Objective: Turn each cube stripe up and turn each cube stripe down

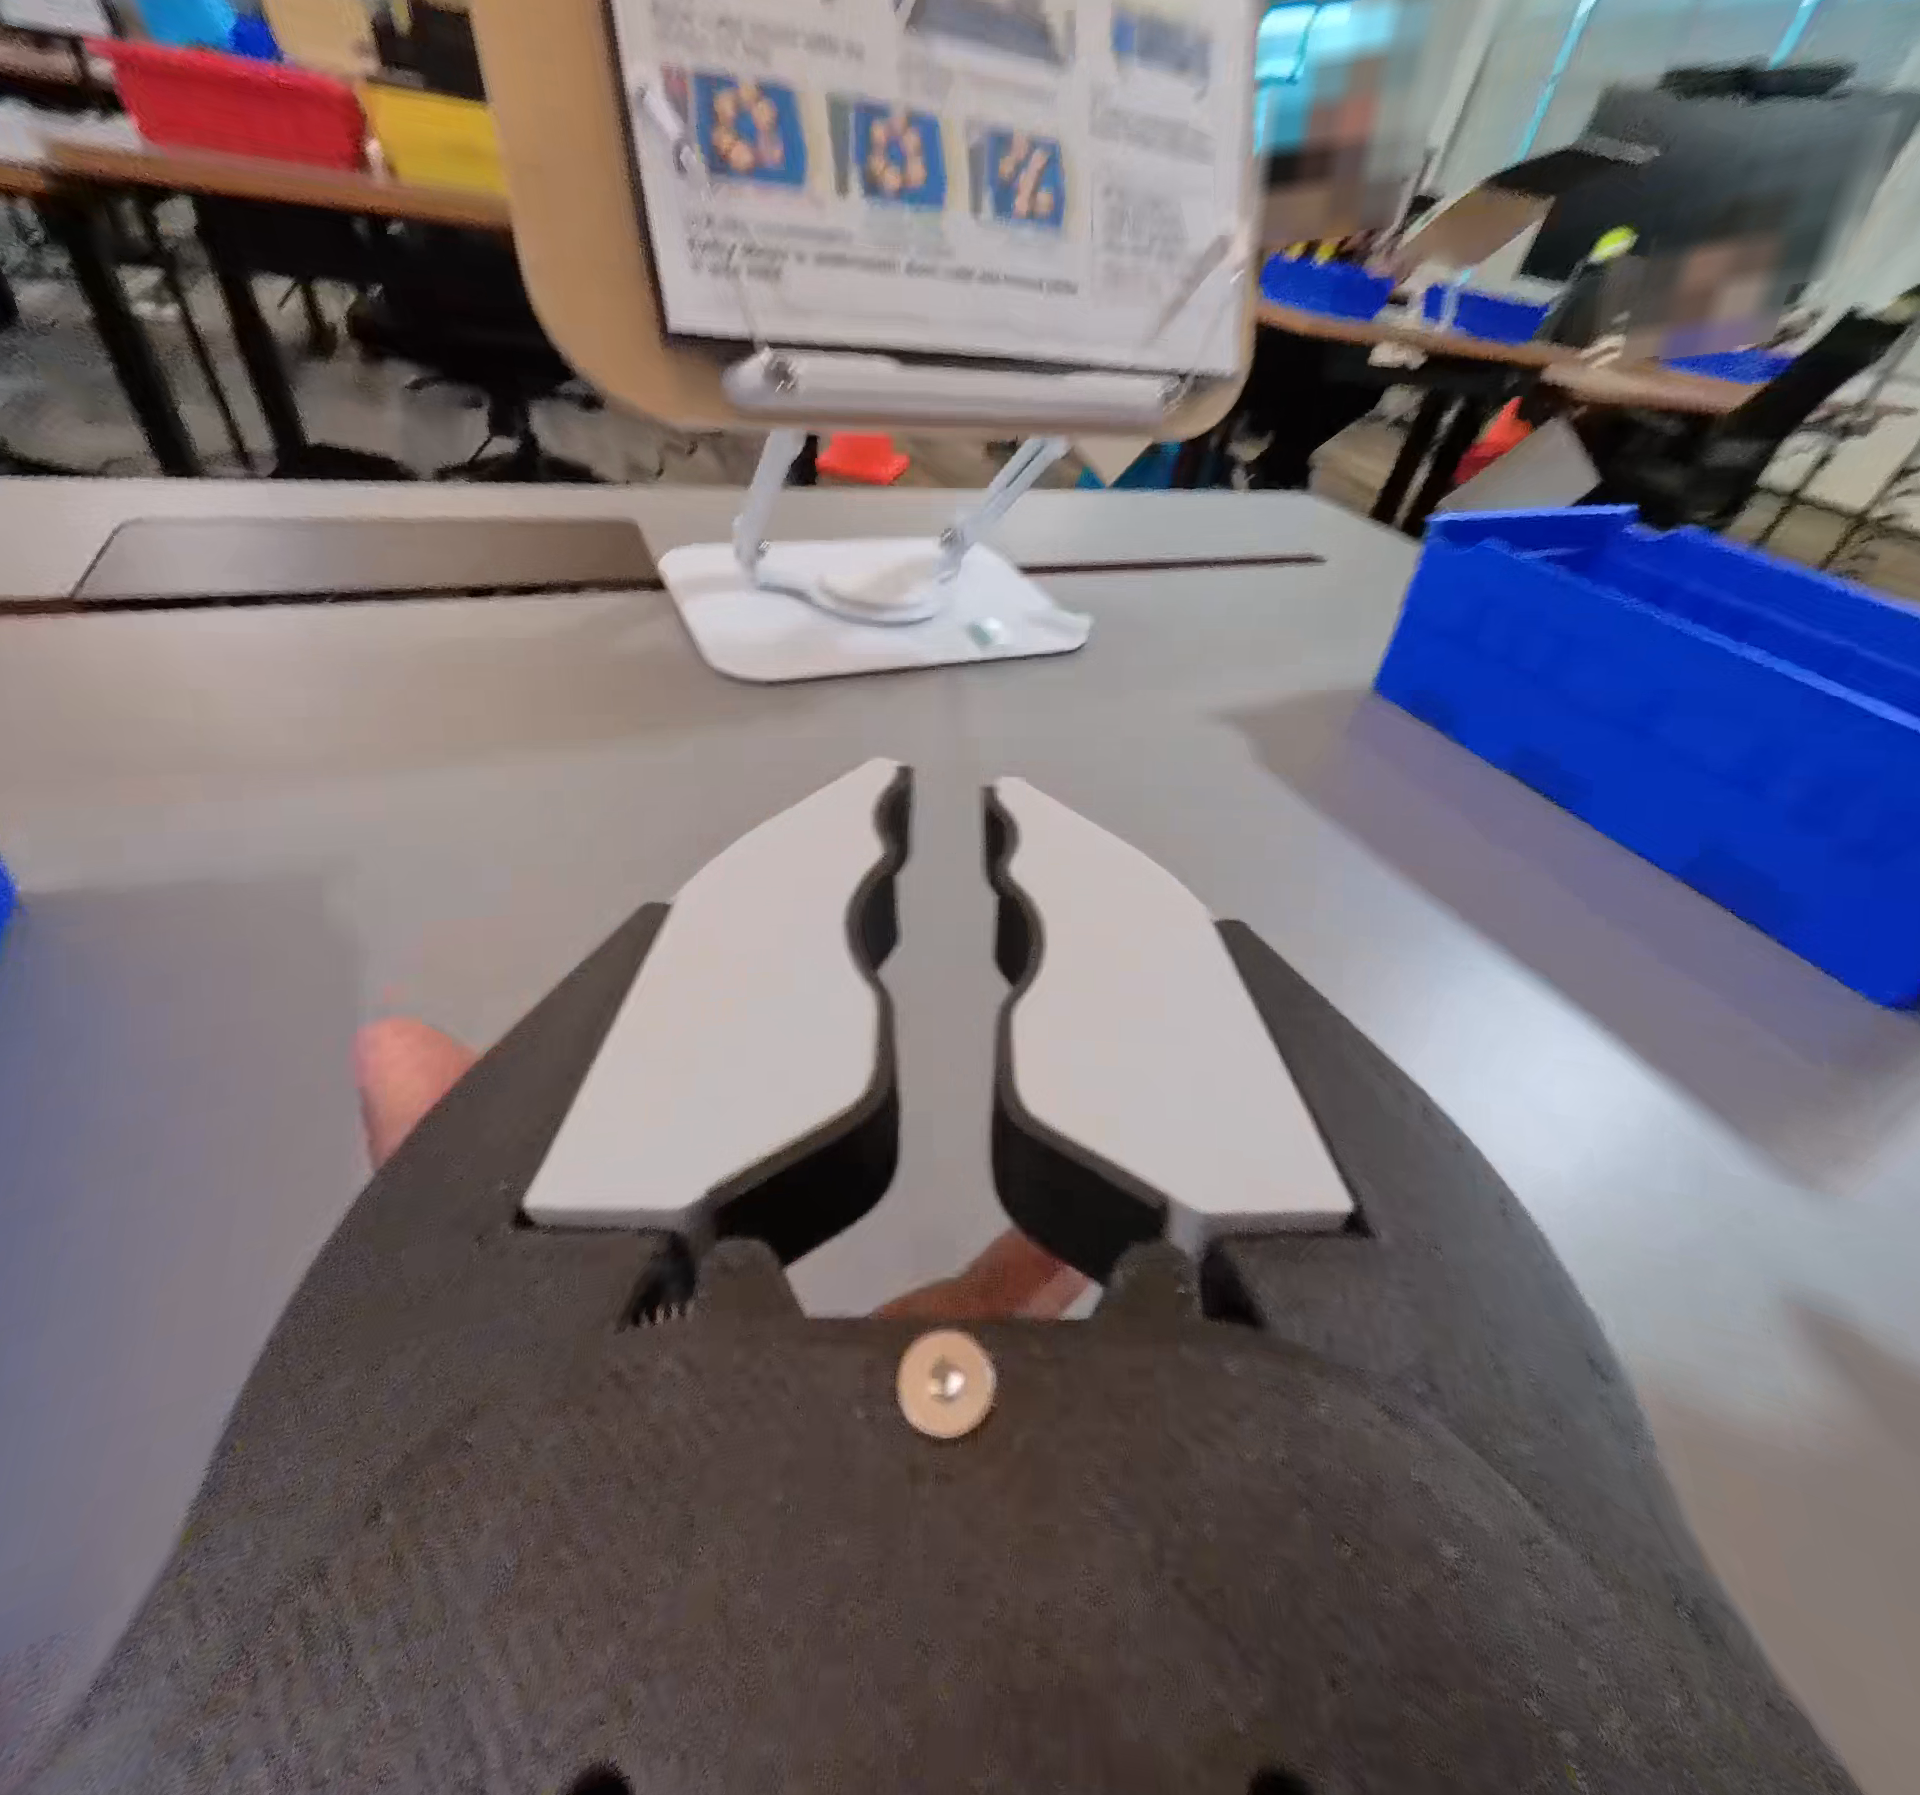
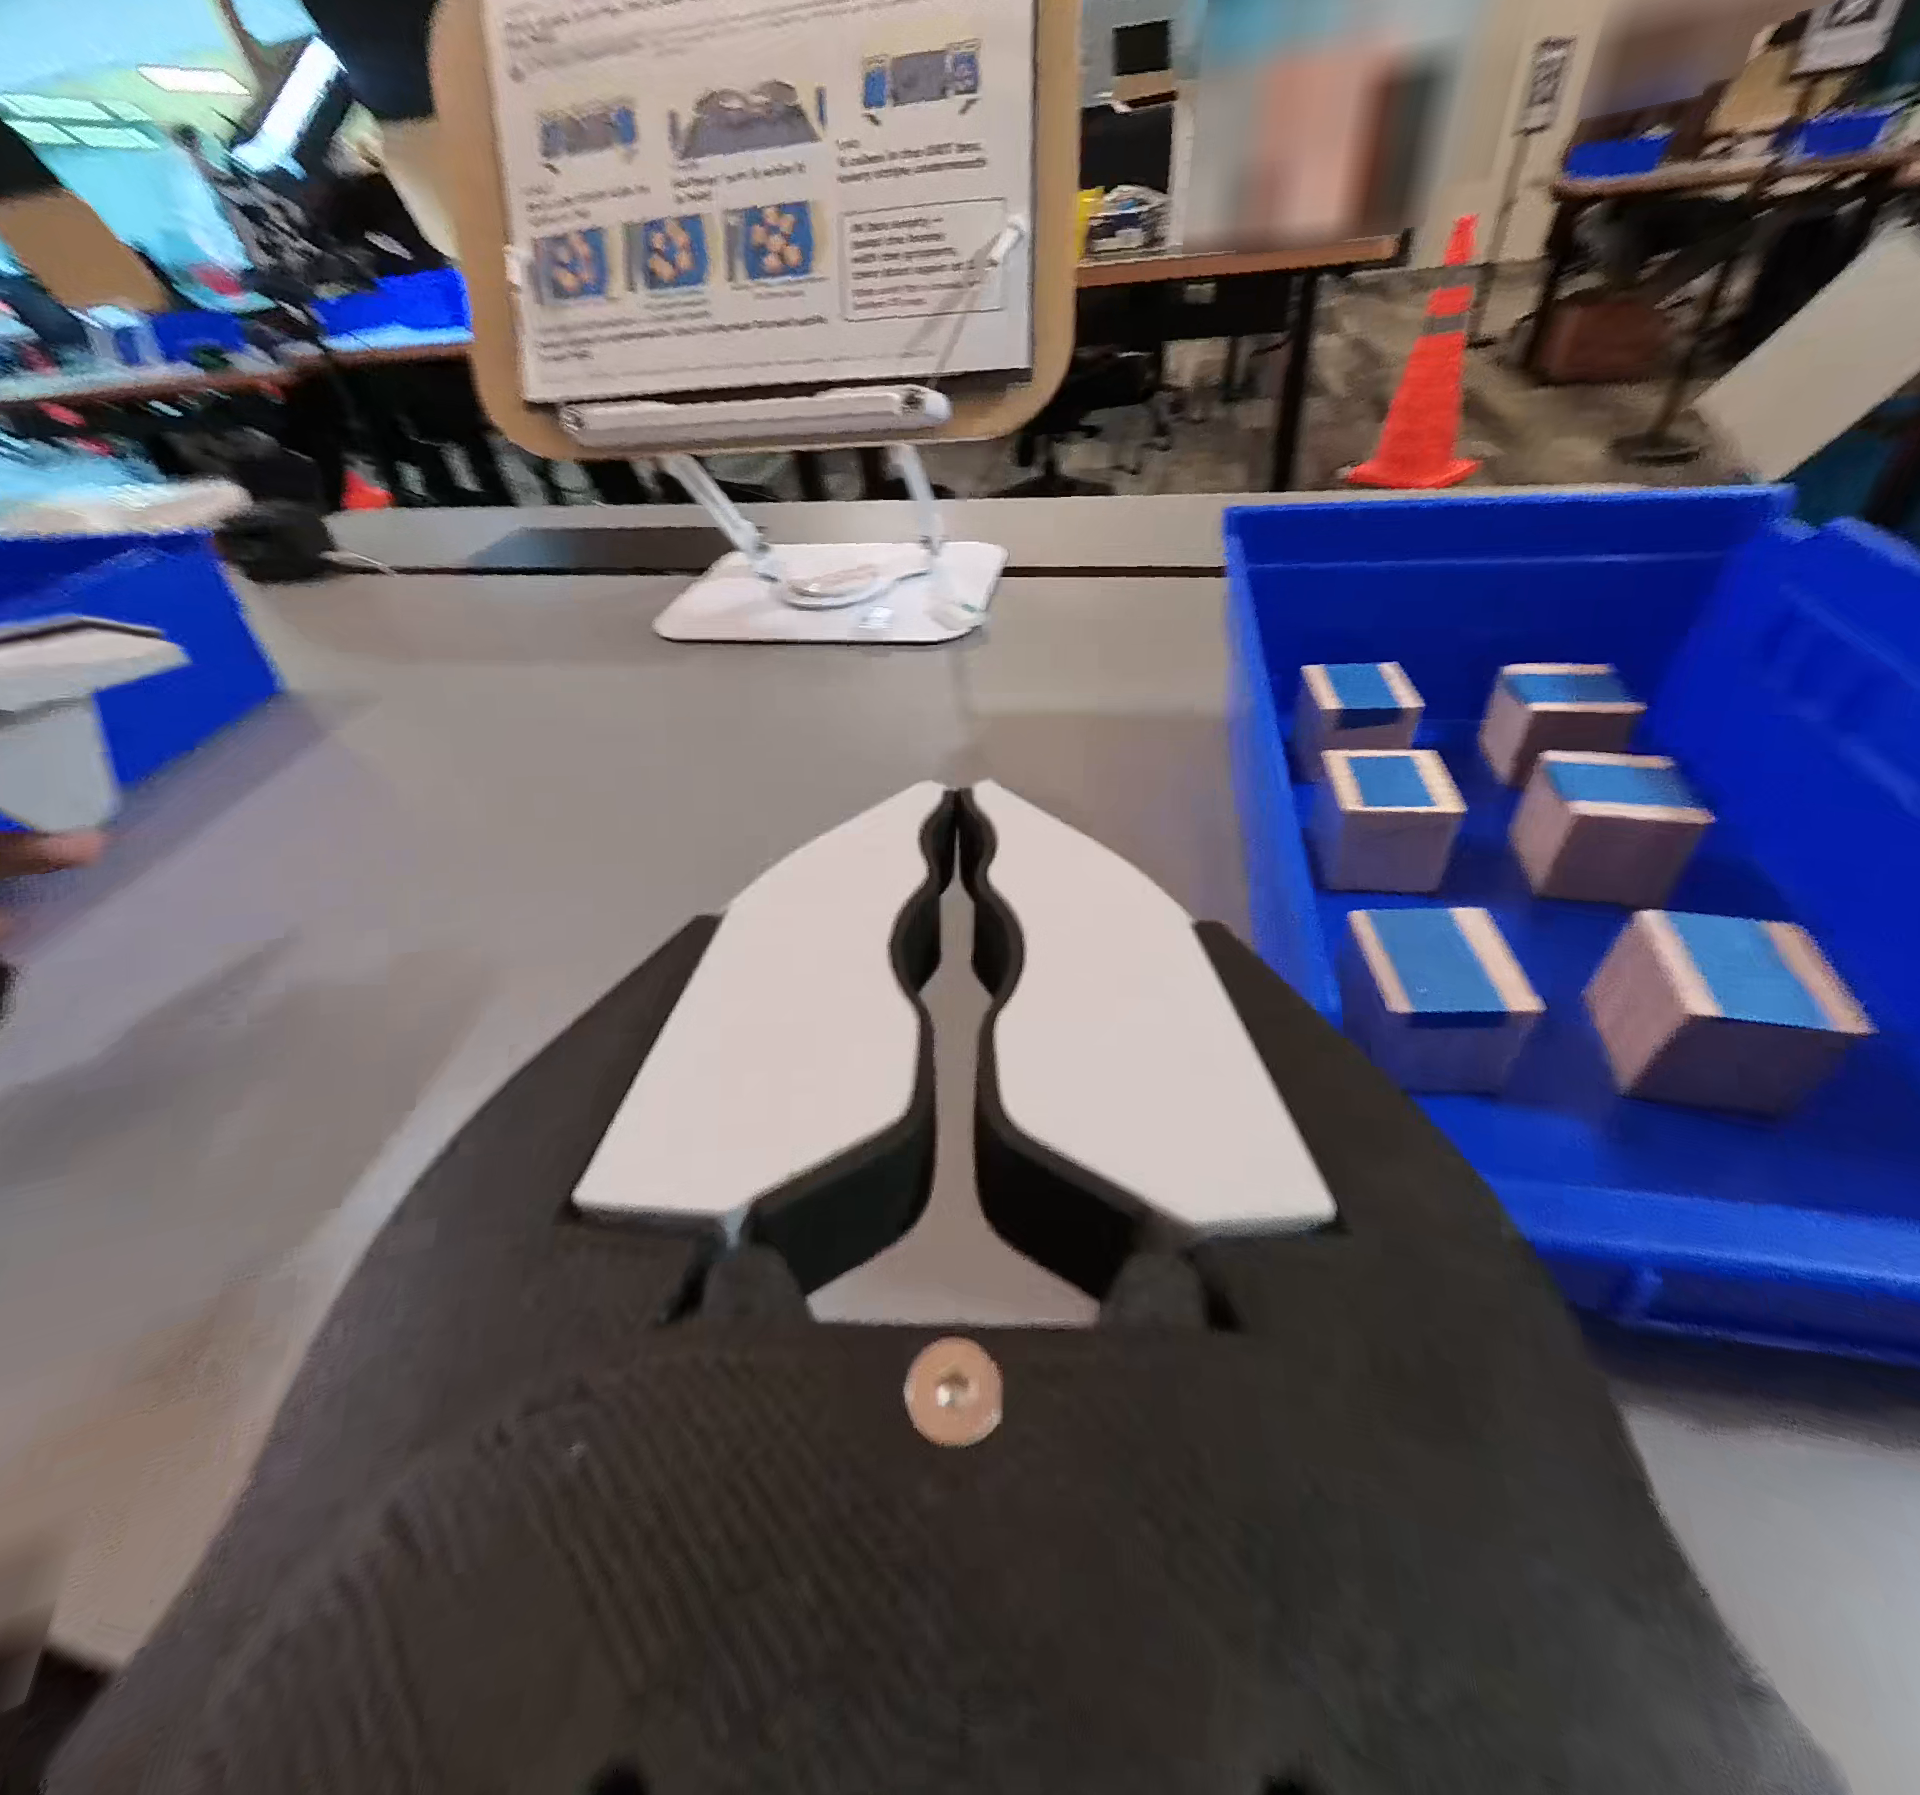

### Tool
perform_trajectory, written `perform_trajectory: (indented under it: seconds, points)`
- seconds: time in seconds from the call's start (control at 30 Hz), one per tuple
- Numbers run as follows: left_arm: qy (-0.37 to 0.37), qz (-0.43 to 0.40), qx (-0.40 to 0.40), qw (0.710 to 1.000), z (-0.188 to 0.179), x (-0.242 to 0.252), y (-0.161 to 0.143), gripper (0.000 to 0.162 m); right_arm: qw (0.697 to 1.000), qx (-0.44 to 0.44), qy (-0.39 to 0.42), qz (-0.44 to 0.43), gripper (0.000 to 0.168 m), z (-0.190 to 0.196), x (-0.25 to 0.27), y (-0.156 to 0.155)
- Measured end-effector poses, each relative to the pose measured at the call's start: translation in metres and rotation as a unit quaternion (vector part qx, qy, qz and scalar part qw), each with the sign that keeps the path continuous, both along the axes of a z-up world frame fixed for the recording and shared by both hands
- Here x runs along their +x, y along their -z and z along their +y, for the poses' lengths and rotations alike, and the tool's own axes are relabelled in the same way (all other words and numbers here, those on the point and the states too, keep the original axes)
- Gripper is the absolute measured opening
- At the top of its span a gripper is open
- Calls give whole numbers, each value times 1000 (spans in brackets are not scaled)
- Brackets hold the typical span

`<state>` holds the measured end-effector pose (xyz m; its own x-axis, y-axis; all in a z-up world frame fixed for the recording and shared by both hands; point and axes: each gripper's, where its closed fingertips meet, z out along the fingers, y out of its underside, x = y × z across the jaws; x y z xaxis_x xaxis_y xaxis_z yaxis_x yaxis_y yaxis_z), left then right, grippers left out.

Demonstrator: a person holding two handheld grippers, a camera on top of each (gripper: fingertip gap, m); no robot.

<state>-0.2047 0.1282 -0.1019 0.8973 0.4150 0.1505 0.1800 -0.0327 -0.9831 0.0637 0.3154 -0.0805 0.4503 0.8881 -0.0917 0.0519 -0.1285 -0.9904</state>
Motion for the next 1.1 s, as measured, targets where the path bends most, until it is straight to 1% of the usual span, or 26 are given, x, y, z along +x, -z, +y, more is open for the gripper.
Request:
perform_trajectory:
  seconds: [0.03, 0.07, 0.1, 0.13, 0.17, 0.2, 0.27, 0.37, 0.43, 0.5, 0.6, 0.7, 0.8, 0.93, 1.03, 1.1]
  points:
    - [-15, 7, -18, 1000, 1, -6, 6, 7, 1000, 18, 15, -16, 0, 3, -1, 2]
    - [-51, 25, -36, 998, -2, -16, 9, 1, 999, 32, 23, -31, 0, 4, -3, 4]
    - [-70, 59, -36, 995, -4, -20, 5, 0, 998, 43, 27, -44, 0, 4, -5, 6]
    - [-70, 72, -46, 994, -3, -20, 4, 0, 996, 56, 33, -59, 0, 4, -6, 9]
    - [-66, 64, -57, 994, -2, -19, 6, 0, 994, 70, 41, -76, 0, 6, -6, 11]
    - [-65, 52, -48, 995, 0, -18, 4, 0, 991, 81, 47, -90, 0, 8, -6, 14]
    - [-90, 38, -20, 995, -4, -21, -2, 0, 988, 89, 56, -109, 0, 11, -5, 18]
    - [-133, 58, -26, 989, -13, -27, 0, 0, 989, 77, 53, -113, 0, 15, -2, 23]
    - [-108, 59, -72, 990, -6, -20, 13, 0, 991, 62, 57, -104, 0, 18, 2, 22]
    - [-111, 61, -63, 990, -3, -13, 12, 0, 992, 60, 65, -94, 0, 22, 6, 18]
    - [-76, 94, -75, 990, 8, 8, 13, 0, 990, 75, 87, -76, 0, 27, 13, 12]
    - [-43, 101, -93, 990, 18, 20, 23, 0, 990, 79, 99, -63, 0, 29, 15, 8]
    - [57, 94, -97, 989, 28, 45, 31, 0, 992, 57, 99, -50, 0, 26, 13, 8]
    - [35, 110, -82, 990, 20, 40, 17, 0, 990, 58, 113, -58, 0, 26, 13, 11]
    - [-7, 111, -25, 993, 9, 30, -5, 0, 990, 83, 98, -58, 7, 18, 11, 8]
    - [-20, 100, 3, 995, 2, 29, -20, 0, 990, 99, 80, -58, 12, 12, 8, 7]
